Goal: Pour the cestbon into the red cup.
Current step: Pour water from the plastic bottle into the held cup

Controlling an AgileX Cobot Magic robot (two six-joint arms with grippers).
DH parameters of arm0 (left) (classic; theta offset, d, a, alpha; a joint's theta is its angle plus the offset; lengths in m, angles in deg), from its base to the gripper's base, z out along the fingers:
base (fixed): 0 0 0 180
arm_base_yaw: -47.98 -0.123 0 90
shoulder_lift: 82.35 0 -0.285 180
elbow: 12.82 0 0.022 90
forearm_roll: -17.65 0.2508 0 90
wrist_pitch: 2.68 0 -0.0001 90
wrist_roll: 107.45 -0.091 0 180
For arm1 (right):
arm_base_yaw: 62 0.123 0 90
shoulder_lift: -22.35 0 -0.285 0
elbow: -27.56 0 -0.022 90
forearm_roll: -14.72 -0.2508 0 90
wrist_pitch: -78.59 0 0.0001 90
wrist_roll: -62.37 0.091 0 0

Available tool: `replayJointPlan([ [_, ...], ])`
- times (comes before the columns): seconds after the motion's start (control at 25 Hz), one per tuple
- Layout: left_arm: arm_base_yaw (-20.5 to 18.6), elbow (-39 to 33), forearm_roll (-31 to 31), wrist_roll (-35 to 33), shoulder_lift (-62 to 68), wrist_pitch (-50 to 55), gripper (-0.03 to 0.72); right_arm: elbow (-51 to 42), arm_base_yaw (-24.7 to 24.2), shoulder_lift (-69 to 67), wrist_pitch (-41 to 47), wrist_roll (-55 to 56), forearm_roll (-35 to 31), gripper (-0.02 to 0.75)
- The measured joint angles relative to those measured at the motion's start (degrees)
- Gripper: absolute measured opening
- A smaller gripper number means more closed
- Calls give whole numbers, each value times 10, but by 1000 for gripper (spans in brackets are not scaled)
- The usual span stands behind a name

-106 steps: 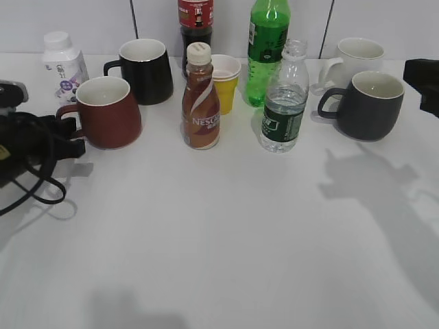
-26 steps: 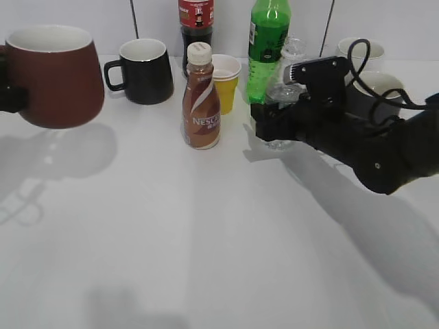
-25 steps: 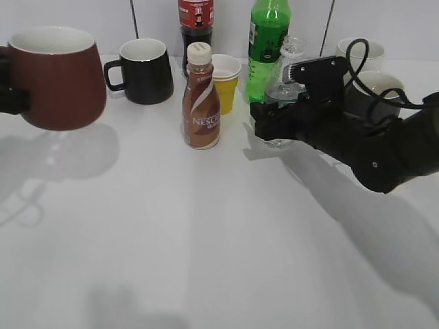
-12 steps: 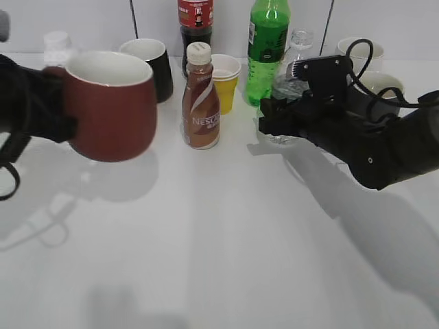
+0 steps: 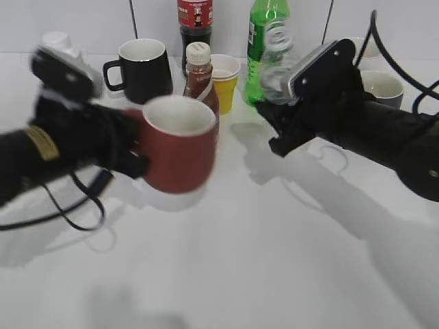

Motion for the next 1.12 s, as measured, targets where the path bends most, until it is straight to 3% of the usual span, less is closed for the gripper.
replayJointPlan([
  [0.2,36,0,26,0,61,-53,75,-6,0,19,-1,-27,131,465],
  [0.36,53,1,52,0,71,-69,75,-7,0,19,-1,-100,171,465],
  [0.72,54,24,68,0,97,-93,73,-7,0,19,-1,-301,165,465],
  [1.12,54,24,70,0,99,-99,73,-7,0,19,-1,-482,73,465],
])
